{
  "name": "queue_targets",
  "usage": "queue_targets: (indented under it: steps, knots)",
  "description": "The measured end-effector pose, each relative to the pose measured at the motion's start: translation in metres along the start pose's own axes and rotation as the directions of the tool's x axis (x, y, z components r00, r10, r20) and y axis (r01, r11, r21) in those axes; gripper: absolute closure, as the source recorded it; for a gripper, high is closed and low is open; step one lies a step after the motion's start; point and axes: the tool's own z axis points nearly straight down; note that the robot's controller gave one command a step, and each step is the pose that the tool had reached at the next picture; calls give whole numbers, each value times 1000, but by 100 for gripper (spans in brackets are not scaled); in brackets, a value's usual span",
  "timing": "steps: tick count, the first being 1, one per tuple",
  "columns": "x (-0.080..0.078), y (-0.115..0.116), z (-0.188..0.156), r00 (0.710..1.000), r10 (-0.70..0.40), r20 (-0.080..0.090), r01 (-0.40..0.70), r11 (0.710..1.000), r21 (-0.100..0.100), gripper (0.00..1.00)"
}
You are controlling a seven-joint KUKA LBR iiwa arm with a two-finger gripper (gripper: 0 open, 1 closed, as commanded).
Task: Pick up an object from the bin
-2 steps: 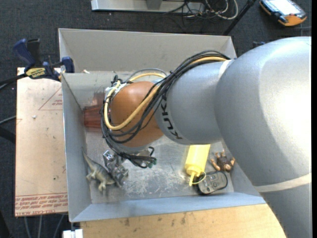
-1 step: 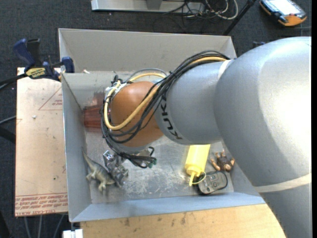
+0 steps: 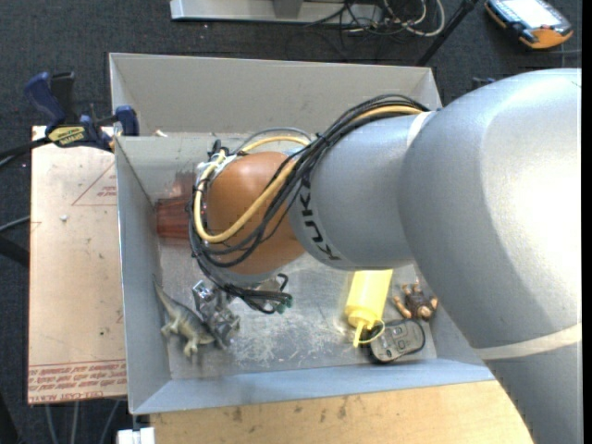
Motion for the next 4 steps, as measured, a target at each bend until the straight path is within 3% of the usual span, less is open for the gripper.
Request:
queue_targets:
  steps: [4]
  knots:
    - [0,0,0,1000,0,0,0,1000,0,100]
